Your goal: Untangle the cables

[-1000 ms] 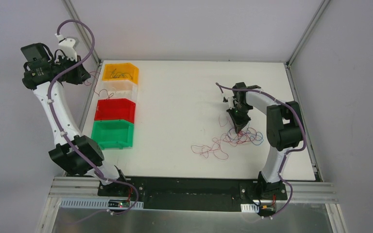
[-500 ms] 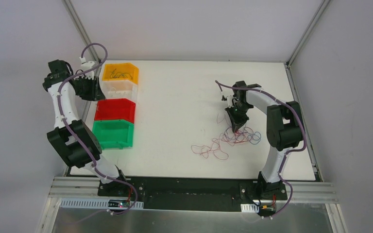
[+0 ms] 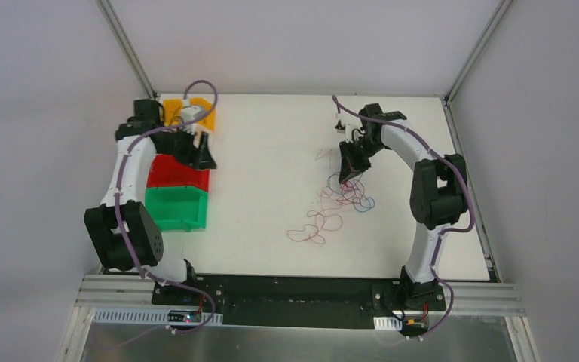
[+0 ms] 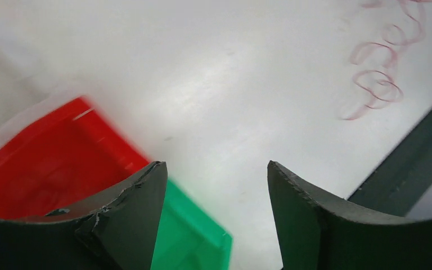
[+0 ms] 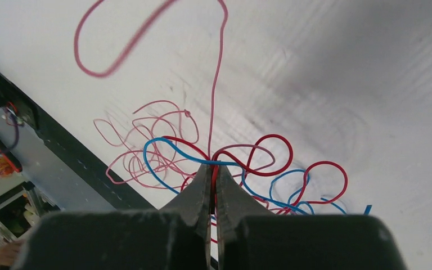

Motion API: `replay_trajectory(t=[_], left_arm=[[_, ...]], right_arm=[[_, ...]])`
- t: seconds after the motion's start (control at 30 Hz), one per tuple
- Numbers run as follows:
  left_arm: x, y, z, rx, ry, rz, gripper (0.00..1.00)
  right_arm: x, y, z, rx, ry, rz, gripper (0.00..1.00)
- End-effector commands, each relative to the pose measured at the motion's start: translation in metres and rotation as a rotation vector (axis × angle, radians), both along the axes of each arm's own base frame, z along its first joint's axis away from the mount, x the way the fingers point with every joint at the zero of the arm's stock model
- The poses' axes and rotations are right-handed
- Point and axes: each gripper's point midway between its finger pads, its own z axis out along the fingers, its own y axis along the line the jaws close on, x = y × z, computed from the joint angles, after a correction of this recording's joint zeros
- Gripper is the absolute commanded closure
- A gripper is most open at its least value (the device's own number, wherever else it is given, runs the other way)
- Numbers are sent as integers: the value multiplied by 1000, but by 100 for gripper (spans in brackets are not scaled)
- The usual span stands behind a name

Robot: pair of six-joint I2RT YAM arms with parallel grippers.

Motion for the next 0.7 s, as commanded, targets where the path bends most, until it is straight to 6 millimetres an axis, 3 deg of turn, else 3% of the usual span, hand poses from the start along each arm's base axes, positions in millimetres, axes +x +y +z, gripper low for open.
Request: replay_trajectory(t=[0.0,0.1,0.2,0.23,0.37,0.53,0.67], left_arm=[[-38,-112,8,-170,10,-236,33],[-56,-170,-19,-134,-11,-370,30],[-70,-223,-39,-83,-35,-472,27],[-75,-238,-46,-76,-34,-496,27],[-100,-298,-68,-15,-84,-648,26],[-115,-340,-99,75,-91,-724,25],[-121,-349,-129,208,-107,-755,25]], right_arm=[[20,20,10,87,34,-73,100],[17,9,1,48,51,-64,98],[4,-1,-3,23,111,-67,66],[2,-4,-5,15,119,-74,61],[-6,-23,-7,-31,106,-97,57],[-9,-34,-12,-75,85,-108,49],[-3,-39,-24,-150,40,-116,43]])
